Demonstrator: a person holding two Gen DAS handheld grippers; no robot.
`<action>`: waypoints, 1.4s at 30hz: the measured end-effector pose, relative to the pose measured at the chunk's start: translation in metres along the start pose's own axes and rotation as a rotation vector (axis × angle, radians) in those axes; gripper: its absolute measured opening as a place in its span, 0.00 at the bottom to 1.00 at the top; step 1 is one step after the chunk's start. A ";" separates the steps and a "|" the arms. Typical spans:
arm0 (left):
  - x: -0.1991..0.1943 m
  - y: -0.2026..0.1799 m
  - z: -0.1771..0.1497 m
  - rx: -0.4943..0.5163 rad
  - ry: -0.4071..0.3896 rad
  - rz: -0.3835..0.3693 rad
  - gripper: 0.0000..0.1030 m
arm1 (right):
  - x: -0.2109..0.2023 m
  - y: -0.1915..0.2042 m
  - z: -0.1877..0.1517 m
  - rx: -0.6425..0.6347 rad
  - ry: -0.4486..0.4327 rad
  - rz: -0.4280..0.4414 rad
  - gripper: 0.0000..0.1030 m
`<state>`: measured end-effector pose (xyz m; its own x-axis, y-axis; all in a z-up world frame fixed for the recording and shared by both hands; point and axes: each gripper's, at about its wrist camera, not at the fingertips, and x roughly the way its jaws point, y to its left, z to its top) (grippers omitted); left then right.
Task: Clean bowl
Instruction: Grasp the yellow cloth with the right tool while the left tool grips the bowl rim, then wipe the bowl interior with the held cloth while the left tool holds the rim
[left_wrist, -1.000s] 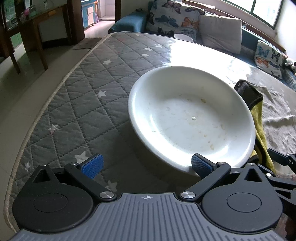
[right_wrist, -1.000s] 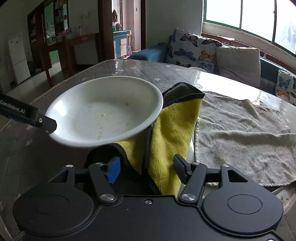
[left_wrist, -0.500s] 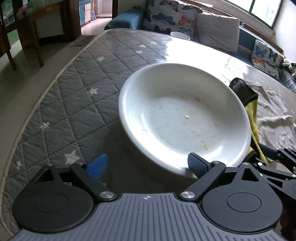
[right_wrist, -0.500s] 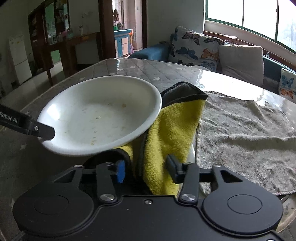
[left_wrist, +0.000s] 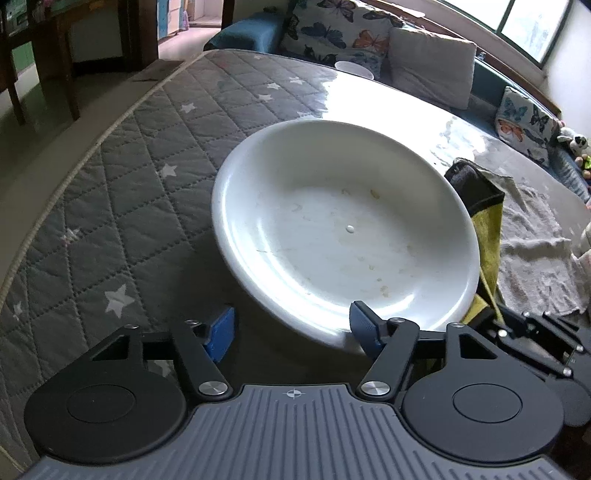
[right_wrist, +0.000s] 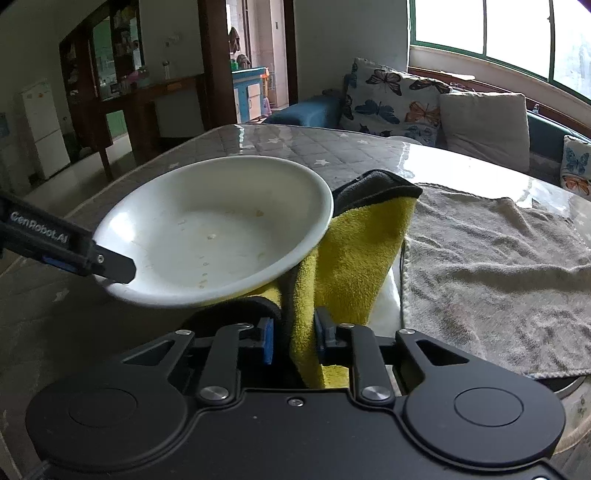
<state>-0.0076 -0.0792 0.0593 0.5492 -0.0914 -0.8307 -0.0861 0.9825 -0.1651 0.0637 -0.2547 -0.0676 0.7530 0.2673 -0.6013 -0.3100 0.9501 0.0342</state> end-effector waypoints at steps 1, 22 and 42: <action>-0.001 -0.001 -0.001 0.002 -0.002 0.001 0.66 | -0.001 0.001 -0.001 0.001 -0.001 0.004 0.22; 0.002 0.011 0.004 -0.015 -0.013 -0.040 0.36 | -0.014 0.029 -0.011 -0.027 -0.023 0.103 0.22; 0.006 0.010 0.011 0.094 -0.001 -0.015 0.35 | 0.006 0.013 -0.003 -0.096 -0.055 0.025 0.21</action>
